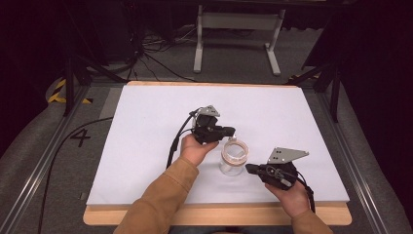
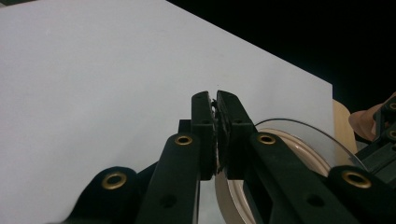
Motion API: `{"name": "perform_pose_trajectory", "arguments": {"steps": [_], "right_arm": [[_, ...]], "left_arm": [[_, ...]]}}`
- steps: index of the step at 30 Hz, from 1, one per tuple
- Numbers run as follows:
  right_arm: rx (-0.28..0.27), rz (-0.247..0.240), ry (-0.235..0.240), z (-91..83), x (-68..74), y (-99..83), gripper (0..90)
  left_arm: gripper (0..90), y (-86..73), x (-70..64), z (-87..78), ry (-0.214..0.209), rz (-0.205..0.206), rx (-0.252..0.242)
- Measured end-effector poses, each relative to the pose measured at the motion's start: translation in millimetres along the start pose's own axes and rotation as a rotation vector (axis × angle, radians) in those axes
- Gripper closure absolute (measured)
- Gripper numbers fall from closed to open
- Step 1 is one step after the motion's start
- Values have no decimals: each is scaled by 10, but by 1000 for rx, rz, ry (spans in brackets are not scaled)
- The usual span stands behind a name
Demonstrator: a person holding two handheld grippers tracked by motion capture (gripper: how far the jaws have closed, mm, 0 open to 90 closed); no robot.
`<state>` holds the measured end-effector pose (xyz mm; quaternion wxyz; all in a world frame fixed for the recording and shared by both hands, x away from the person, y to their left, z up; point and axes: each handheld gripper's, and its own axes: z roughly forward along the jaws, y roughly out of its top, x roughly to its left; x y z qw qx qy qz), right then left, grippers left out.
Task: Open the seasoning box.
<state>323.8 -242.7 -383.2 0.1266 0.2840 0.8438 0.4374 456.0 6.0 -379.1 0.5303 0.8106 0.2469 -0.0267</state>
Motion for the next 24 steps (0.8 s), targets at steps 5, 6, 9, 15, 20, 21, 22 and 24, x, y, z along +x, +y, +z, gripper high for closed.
{"name": "perform_pose_trajectory", "arguments": {"steps": [5, 6, 9, 15, 20, 21, 22, 24], "right_arm": [[-5, 2, -1, -8, -12, 13, 900], [-6, 2, 3, -5, -15, 16, 900], [-4, 0, 4, -1, -8, 23, 900], [-13, -3, -5, -18, -19, 41, 900], [-34, 8, 0, -18, -53, 87, 900], [-47, 10, 6, -9, -63, 118, 900], [-50, 11, 7, -2, -66, 133, 900], [-53, 10, 9, 17, -70, 152, 900]], "left_arm": [[861, -4, 6, 3, -2, -3, -3], [861, -3, 8, 1, 0, -3, 0], [862, -9, 13, 9, -2, -10, -7], [871, -19, 17, 18, 11, -13, 0], [865, -14, 18, 3, 1, -19, -3], [865, -14, 17, 5, 1, -16, -2], [865, -15, 18, 4, 3, -16, -1], [864, -14, 21, 0, 5, -16, 2]]}}
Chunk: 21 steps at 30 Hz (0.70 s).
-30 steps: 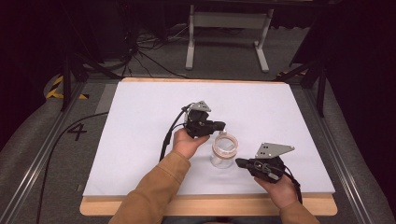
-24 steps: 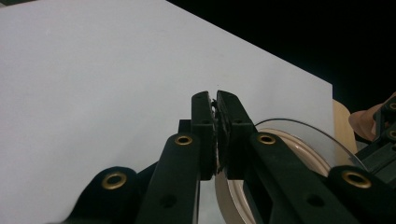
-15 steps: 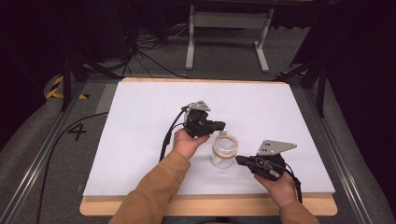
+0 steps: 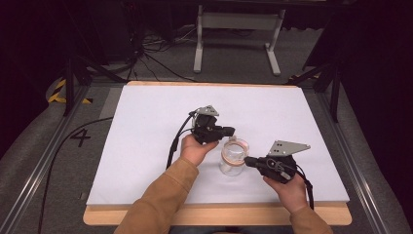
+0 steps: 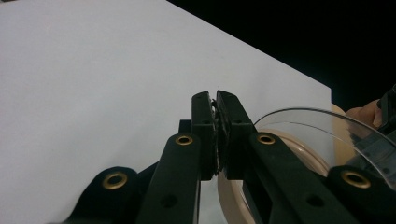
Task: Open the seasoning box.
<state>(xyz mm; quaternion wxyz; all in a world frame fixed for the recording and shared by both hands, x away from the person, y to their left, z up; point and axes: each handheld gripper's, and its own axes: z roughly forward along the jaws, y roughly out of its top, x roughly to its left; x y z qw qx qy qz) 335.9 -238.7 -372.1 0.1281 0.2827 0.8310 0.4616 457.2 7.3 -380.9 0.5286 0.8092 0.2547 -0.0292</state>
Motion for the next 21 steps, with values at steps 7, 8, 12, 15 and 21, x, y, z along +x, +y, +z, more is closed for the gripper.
{"name": "perform_pose_trajectory", "arguments": {"steps": [7, 8, 12, 15, 21], "right_arm": [[-9, 2, 7, -20, -9, 1, 900], [-9, 2, 7, -20, -9, 1, 900], [-22, -4, 12, -30, -21, 21, 900], [-38, -15, 14, -39, -31, 61, 900], [-65, -31, 27, -28, -80, 150, 900]], "left_arm": [[857, 16, 5, -79, 21, 5, -22], [857, 21, 4, -105, 25, 6, -31], [855, 35, -26, -243, 51, 22, -58], [852, 24, -60, -362, 74, 31, -65], [849, -52, -99, -636, 119, 28, -89]]}}
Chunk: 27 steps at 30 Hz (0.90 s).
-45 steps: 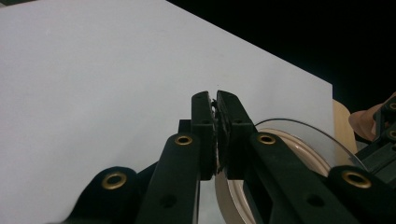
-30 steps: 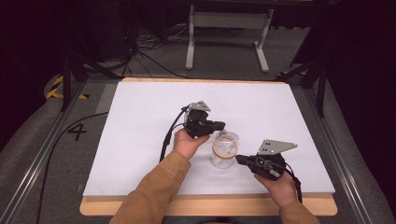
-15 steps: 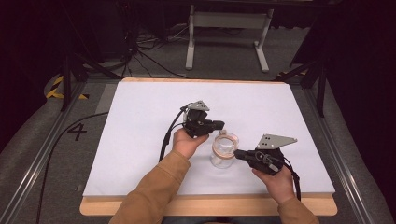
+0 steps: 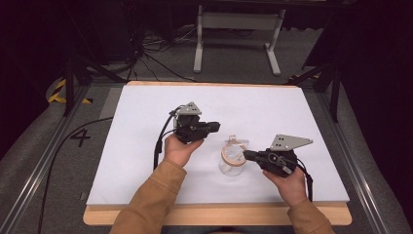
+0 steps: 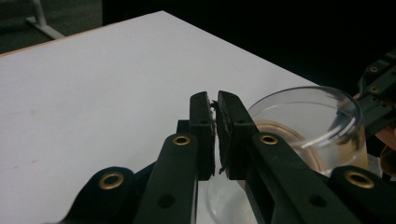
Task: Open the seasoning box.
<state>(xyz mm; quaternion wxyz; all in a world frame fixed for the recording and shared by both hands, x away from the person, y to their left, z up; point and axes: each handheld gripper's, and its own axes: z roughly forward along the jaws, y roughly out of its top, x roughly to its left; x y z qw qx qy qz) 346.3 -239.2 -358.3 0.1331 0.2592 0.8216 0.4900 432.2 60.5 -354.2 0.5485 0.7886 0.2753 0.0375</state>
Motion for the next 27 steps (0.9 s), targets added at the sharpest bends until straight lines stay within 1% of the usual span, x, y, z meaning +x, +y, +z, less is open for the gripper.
{"name": "perform_pose_trajectory", "arguments": {"steps": [1, 2, 3, 4, 5, 6, 7, 8, 9, 10, 13, 15, 16, 18, 20, 21, 22, 24, 25, 26, 27], "right_arm": [[0, 0, 0, 0, 0, 0, 900], [-13, 3, 15, 7, -27, 27, 900], [-24, 9, 27, 9, -39, 41, 900], [-29, 6, 34, 12, -50, 56, 900], [-29, 6, 34, 12, -50, 56, 900], [-37, -5, 41, 27, -68, 83, 900], [-41, -7, 42, 37, -80, 96, 900], [-42, -5, 46, 45, -94, 109, 900], [-48, -6, 52, 57, -108, 122, 900], [-49, -5, 53, 67, -119, 136, 900], [-55, -14, 56, 95, -152, 178, 900], [-61, -13, 61, 105, -185, 204, 900], [-65, -12, 62, 111, -203, 215, 900], [-71, -11, 63, 125, -239, 233, 900], [-74, -7, 66, 134, -256, 243, 900], [-77, -6, 66, 144, -274, 254, 900], [-80, -8, 66, 155, -293, 265, 900], [-83, -3, 69, 176, -321, 279, 900], [-84, -4, 69, 192, -342, 285, 900], [-81, 3, 69, 205, -353, 290, 900], [-82, 2, 69, 222, -369, 292, 900]], "left_arm": [[848, 0, 0, 0, 0, 0, 0], [848, -25, 7, -85, 17, 2, 7], [848, -25, 7, -85, 17, 2, 7], [847, -76, 16, -199, 30, -9, 0], [846, -76, 16, -199, 30, -9, 0], [846, -76, 16, -199, 30, -9, 0], [843, -93, 14, -237, 36, -13, 5], [840, -125, 15, -307, 31, -13, 16], [840, -125, 15, -307, 31, -13, 16], [840, -159, 4, -366, 46, -5, 20], [840, -206, -8, -463, 68, -2, 34], [839, -221, -7, -491, 69, -2, 34], [837, -253, -11, -550, 80, -7, 45], [836, -271, -10, -573, 86, -9, 44], [835, -315, -4, -619, 94, -19, 36], [834, -336, 5, -650, 102, -24, 42], [832, -359, 19, -673, 107, -25, 38], [832, -389, 25, -718, 120, -39, 47], [832, -407, 31, -732, 122, -42, 40], [832, -419, 31, -754, 125, -50, 47], [832, -435, 34, -767, 130, -51, 43]]}}
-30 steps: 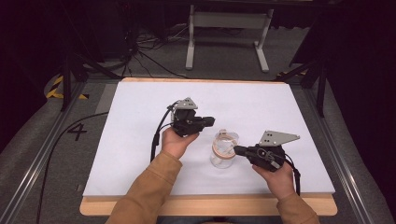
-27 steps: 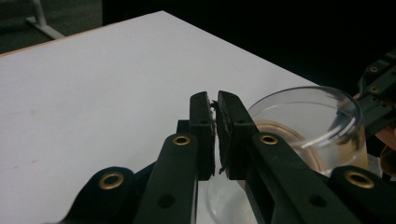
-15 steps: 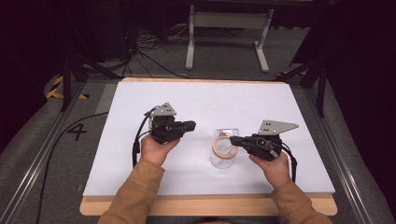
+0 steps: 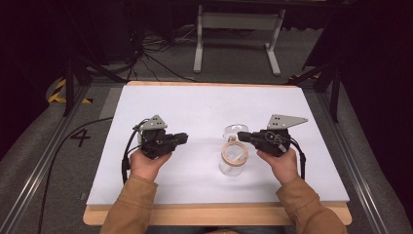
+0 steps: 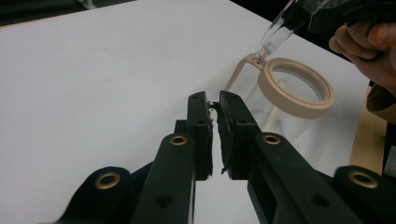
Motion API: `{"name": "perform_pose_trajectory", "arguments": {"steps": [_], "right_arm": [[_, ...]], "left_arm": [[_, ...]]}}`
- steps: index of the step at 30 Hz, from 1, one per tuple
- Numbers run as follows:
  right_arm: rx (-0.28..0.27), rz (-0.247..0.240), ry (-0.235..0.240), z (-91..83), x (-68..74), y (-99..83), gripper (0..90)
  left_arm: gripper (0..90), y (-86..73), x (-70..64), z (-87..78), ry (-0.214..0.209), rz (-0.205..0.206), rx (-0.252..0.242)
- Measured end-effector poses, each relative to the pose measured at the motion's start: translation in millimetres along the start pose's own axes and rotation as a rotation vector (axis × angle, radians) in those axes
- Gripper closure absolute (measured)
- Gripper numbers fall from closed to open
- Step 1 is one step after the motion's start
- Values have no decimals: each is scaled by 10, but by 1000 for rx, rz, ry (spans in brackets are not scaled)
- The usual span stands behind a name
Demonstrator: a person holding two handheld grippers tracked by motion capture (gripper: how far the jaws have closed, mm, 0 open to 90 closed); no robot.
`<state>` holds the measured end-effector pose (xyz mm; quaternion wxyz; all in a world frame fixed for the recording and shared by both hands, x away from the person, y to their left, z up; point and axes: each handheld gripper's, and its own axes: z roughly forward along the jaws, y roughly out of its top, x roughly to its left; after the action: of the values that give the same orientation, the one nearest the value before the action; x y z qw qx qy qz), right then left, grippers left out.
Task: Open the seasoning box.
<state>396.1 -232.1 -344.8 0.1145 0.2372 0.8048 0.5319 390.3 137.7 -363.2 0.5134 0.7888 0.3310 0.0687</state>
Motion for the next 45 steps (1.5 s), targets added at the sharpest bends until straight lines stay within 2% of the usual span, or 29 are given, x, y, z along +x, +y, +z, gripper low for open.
{"name": "perform_pose_trajectory", "arguments": {"steps": [9, 16, 19, 22, 26, 28, 29, 30, 32, 33, 35, 37, 38, 39, 40, 41, 45], "right_arm": [[15, 30, -9, 123, -143, -34, 900], [36, 65, -39, 137, -239, -94, 900], [50, 46, -53, 140, -197, -79, 900], [46, 31, -46, 134, -162, -64, 900], [15, 0, -37, 34, -82, 17, 899], [7, -17, -40, -29, -59, 47, 897], [10, -27, -50, -66, -49, 58, 894], [12, -41, -66, -103, -47, 65, 876], [16, -45, -90, -187, -61, 70, 846], [16, -45, -90, -187, -61, 70, 846], [10, -34, -108, -297, -105, 63, 818], [11, -23, -136, -398, -158, 45, 787], [11, -16, -155, -444, -188, 31, 776], [11, -16, -155, -444, -188, 31, 776], [10, 4, -185, -534, -261, -6, 740], [10, 4, -185, -534, -261, -6, 740], [20, 58, -261, -727, -469, -127, 683]], "left_arm": [[832, -91, 47, -131, 30, -24, 1], [830, -101, 56, -108, 26, -30, 13], [830, -97, 52, -92, 24, -25, 8], [826, -93, 50, -95, 25, -24, 9], [814, -76, 54, -104, 22, -12, 7], [804, -63, 52, -109, 24, 18, 13], [800, -59, 37, -113, 26, 20, 18], [799, -49, 39, -117, 33, 45, 17], [793, -35, 36, -132, 47, 58, 24], [788, -35, 36, -132, 47, 58, 24], [780, -29, 61, -160, 60, 53, 33], [768, -35, 106, -180, 88, 41, 41], [764, -52, 161, -196, 108, 17, 52], [758, -52, 161, -196, 108, 17, 52], [758, -60, 196, -206, 115, 1, 55], [749, -60, 196, -206, 115, 1, 55], [709, -102, 330, -248, 161, -24, 73]]}}
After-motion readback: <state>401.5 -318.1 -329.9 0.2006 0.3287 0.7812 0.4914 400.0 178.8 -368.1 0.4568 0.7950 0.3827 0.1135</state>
